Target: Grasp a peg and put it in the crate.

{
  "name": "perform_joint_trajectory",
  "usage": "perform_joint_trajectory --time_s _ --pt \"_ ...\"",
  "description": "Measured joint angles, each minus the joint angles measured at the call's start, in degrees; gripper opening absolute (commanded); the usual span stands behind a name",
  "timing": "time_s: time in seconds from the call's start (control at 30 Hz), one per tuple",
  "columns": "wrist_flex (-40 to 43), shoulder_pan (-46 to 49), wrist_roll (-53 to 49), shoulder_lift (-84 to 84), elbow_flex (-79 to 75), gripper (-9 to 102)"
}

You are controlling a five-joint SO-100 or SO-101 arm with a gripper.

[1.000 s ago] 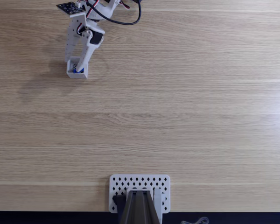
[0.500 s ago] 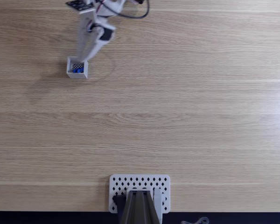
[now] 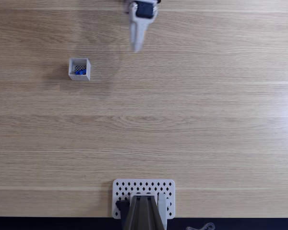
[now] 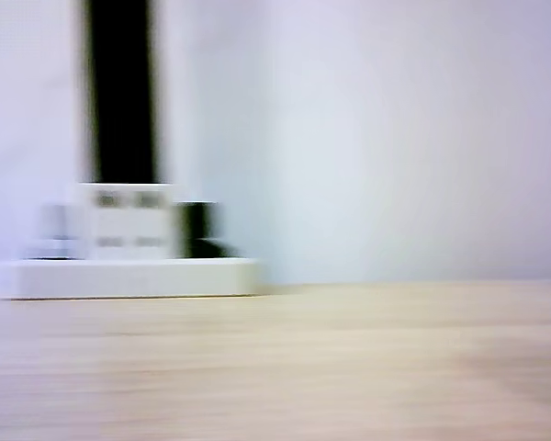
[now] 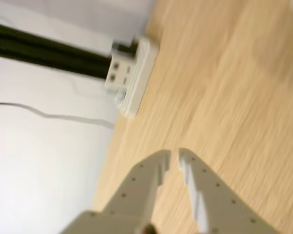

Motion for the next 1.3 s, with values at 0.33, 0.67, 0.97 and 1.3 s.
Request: perform_joint_trajectory --time_s 0.33,0.67,0.97,1.3 --pt "22.1 -4.7 28.4 17.0 1.7 0" --pt "24.7 -4.7 27.3 25.5 10.6 -1" --pt "28.4 -4.7 26.3 27.8 10.6 0" --pt "29.0 -4.7 26.3 27.9 10.7 -1"
